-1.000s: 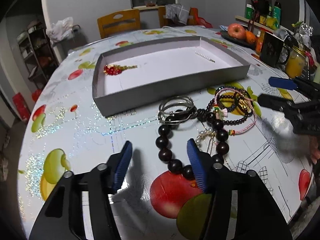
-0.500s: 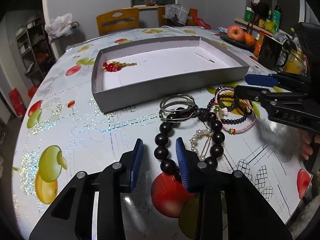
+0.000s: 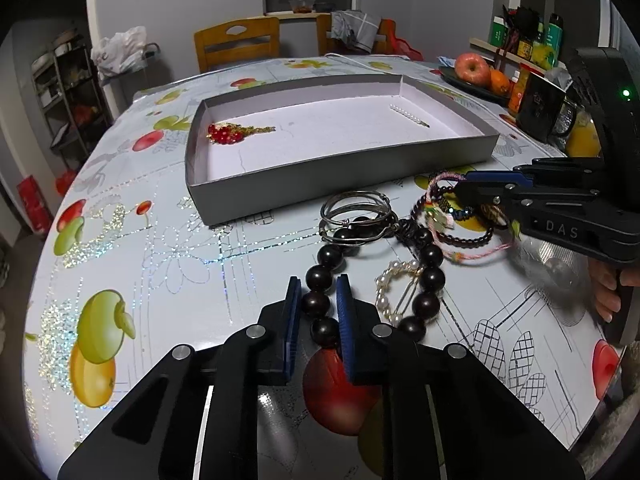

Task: Organize jewelry
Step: 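Grasp the pink string bracelet with the right tool while the left grasps the black bead bracelet, then lower both bracelets into the grey tray and open both tools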

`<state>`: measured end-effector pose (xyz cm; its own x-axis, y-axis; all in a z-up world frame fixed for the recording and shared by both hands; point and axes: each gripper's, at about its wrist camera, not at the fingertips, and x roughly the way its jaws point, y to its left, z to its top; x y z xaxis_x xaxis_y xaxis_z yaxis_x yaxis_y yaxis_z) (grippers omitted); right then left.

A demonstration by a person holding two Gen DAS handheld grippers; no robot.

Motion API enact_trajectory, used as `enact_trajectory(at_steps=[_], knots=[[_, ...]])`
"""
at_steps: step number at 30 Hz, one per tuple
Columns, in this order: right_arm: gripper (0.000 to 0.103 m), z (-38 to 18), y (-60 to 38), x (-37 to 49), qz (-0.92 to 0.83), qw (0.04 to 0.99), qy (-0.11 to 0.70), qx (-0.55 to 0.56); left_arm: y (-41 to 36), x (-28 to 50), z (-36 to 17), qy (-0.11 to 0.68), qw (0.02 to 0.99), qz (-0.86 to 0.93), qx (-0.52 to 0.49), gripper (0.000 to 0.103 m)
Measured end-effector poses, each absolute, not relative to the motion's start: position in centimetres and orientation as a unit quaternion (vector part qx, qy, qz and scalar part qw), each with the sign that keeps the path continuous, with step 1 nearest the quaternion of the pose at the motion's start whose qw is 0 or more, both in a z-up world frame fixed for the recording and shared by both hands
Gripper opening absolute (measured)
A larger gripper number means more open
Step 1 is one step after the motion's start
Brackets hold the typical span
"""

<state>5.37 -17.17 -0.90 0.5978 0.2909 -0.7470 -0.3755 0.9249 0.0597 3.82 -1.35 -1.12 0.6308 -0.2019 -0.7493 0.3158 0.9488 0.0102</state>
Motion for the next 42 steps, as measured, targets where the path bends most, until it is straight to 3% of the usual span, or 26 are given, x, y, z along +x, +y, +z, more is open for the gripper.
enact_trajectory(at_steps=[9, 26, 35, 42], knots=[[0.006, 1.3, -18.5, 3.7, 0.191, 0.907, 0.374, -0.027, -1.5, 2.9, 0.3, 0.377, 0.912, -0.140, 0.080, 0.016], [0.006, 8.1, -20.1, 0.7, 0.212, 0.929, 0.302, -0.017, -0.8, -0.1, 9.0, 0.280, 0.945, -0.148, 0.087, 0.015], [0.006, 11.2, -21.4, 3.8, 0.188, 0.942, 0.280, -0.007, -0.8, 3.9, 12.8, 0.253, 0.952, -0.147, 0.085, 0.015], [0.006, 11.0, -21.6, 8.4, 0.153, 0.944, 0.291, 0.008, -3.1, 9.5, 11.4, 0.260, 0.952, -0.103, 0.128, 0.016]])
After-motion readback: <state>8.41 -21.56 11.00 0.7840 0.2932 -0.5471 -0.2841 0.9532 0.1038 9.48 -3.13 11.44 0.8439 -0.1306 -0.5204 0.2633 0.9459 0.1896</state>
